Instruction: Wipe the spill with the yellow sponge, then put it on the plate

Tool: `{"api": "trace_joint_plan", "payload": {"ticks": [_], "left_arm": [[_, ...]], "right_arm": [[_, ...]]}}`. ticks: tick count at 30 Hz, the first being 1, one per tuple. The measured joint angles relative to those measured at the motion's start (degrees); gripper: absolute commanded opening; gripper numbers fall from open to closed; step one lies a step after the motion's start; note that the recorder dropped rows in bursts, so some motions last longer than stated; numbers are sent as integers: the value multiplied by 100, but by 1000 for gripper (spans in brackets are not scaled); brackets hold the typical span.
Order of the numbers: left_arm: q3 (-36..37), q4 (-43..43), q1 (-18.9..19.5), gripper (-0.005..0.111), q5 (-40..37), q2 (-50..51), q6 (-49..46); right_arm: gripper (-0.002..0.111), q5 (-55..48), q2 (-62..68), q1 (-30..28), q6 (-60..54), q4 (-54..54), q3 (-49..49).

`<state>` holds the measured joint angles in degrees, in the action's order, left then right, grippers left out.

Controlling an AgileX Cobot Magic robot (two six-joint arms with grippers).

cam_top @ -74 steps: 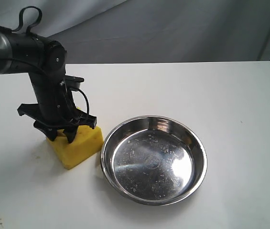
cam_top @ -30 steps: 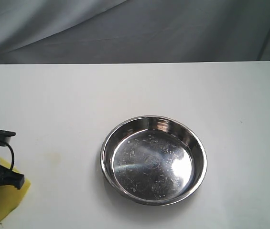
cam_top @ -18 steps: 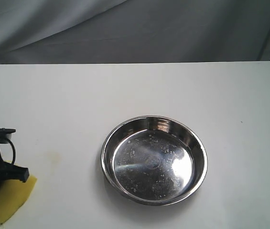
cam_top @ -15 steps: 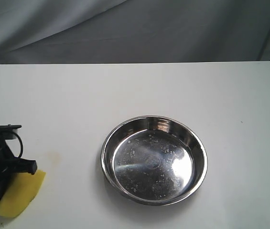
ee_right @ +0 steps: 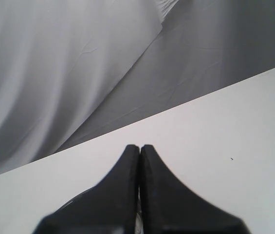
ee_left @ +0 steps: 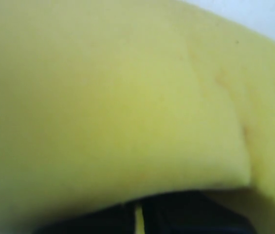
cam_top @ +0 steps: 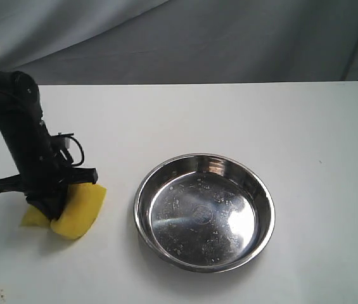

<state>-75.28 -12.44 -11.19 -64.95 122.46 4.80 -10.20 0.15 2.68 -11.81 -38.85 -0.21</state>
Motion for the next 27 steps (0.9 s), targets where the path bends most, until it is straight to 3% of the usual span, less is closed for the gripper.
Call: {"api": "trace_joint_plan", "payload": {"ticks": [4, 8, 14, 17, 20, 25, 27], "left_arm": [[-894, 54, 111, 0, -180, 468, 350], [-1310, 112, 330, 0, -178, 655, 780], [-1295, 23, 1329, 0, 332, 690, 912], [-1030, 23, 1488, 0, 568, 580, 912], [-397, 82, 1430, 0, 1236, 272, 839], [803, 1213, 852, 0, 2690, -413, 638], [1166, 1601, 636, 0, 2889, -619, 621]], "right_arm": [[0, 0, 0, 0, 0, 0, 0], [0, 0, 0, 0, 0, 0, 0], [0, 0, 0, 0, 0, 0, 0], [0, 0, 0, 0, 0, 11, 0], [0, 0, 0, 0, 0, 11, 0], [0, 0, 0, 0, 0, 11, 0], [0, 0, 0, 0, 0, 11, 0]]}}
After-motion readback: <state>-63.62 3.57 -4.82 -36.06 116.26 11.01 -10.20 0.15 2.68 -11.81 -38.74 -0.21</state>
